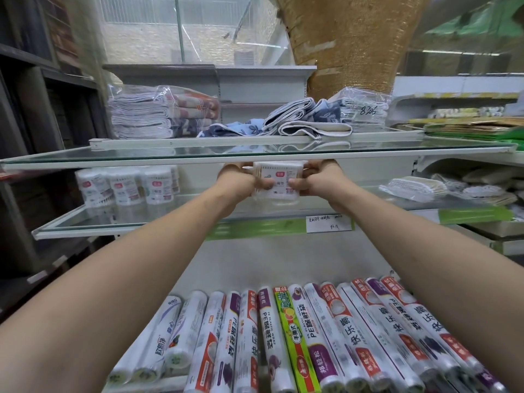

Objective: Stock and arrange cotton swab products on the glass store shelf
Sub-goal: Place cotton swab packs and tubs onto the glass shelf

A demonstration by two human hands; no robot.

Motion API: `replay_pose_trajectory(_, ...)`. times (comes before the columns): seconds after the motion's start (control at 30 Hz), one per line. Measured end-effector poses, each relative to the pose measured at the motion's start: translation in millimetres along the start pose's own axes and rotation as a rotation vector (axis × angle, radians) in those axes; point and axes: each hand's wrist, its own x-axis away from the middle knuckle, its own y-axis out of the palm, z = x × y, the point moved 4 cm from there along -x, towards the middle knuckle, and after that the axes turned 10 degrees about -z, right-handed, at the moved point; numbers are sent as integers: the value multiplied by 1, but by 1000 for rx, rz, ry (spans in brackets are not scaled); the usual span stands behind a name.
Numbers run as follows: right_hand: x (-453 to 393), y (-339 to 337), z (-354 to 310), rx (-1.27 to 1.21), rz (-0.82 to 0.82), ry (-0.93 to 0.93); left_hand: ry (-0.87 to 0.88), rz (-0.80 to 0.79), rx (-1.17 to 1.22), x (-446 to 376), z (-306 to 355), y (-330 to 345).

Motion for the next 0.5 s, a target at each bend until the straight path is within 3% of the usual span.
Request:
replay_pose_trajectory(0.13,-4,-5,3,90,-40,32,-63,60,22,-6,-11,-18)
replay_pose_trajectory(0.33,-11,-31,17,241,65,92,-188,190,62,-14,-36,-56)
replay_pose_trajectory(0.5,-23,-30,20,362,62,141,-233,218,-7,-19,-35,-61)
